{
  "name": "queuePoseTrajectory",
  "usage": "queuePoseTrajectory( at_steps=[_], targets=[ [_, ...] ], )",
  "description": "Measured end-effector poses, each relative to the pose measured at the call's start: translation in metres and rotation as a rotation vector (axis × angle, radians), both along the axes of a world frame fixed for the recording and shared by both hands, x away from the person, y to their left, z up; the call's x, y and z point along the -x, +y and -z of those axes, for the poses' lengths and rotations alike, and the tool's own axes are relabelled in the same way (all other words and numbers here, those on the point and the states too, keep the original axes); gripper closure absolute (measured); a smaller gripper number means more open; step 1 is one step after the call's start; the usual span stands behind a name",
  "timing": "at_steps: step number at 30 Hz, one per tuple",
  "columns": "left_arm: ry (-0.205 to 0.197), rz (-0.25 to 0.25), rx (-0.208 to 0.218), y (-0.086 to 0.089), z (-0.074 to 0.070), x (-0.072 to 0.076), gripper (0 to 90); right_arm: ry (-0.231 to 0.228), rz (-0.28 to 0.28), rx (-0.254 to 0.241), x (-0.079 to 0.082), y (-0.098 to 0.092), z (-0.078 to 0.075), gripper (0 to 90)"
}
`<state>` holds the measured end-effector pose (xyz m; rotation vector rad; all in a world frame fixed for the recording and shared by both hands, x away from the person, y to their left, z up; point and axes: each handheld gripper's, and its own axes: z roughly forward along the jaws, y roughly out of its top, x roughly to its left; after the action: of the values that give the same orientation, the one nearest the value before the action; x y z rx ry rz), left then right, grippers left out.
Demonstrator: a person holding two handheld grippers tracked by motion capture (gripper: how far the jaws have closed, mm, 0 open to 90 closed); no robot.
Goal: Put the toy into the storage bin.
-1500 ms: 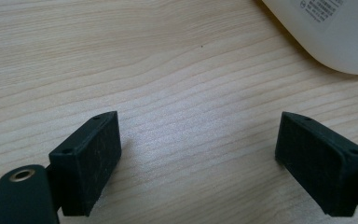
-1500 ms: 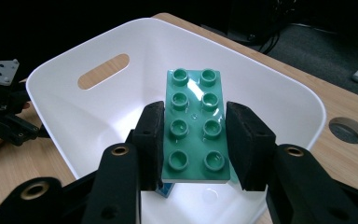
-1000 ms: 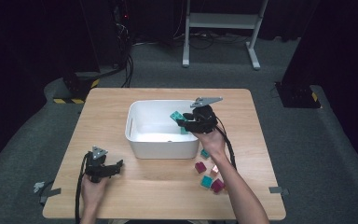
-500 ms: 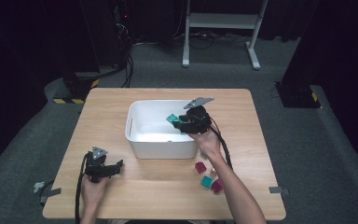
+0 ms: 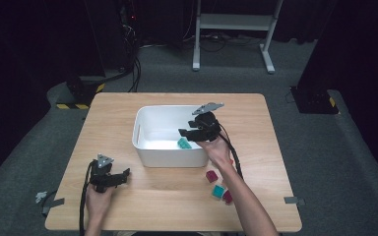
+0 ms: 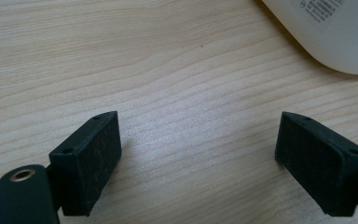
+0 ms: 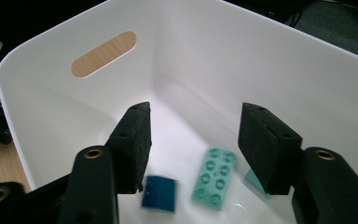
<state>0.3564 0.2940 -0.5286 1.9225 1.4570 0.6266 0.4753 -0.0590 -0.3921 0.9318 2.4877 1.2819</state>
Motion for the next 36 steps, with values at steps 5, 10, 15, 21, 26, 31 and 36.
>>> queuePoseTrajectory(
  at_steps=[5, 10, 15, 21, 26, 31, 36],
  targets=[
    [0.001, 0.002, -0.001, 0.000, 0.000, 0.000, 14.3, -0.016, 0.016, -0.026, 0.000, -0.011, -0.002, 36.3],
    [0.000, 0.003, 0.000, 0.000, 0.000, 0.000, 14.3, -0.073, 0.035, -0.076, 0.014, -0.029, -0.020, 36.6],
    [0.001, 0.003, 0.000, 0.000, 0.000, 0.000, 14.4, -0.116, 0.070, -0.082, 0.023, -0.048, -0.029, 37.4],
    [0.001, 0.004, -0.001, 0.000, 0.000, 0.000, 14.4, -0.138, 0.118, -0.095, 0.030, -0.071, -0.029, 38.0],
    [0.001, 0.005, -0.001, 0.000, 0.000, 0.000, 14.4, -0.140, 0.129, -0.110, 0.034, -0.081, -0.027, 38.1],
    [0.001, 0.004, -0.001, 0.000, 0.000, 0.000, 14.4, -0.140, 0.129, -0.130, 0.036, -0.085, -0.026, 38.8],
    [0.000, 0.003, 0.000, 0.000, 0.000, 0.000, 14.4, -0.163, 0.132, -0.162, 0.041, -0.092, -0.023, 38.4]
  ],
)
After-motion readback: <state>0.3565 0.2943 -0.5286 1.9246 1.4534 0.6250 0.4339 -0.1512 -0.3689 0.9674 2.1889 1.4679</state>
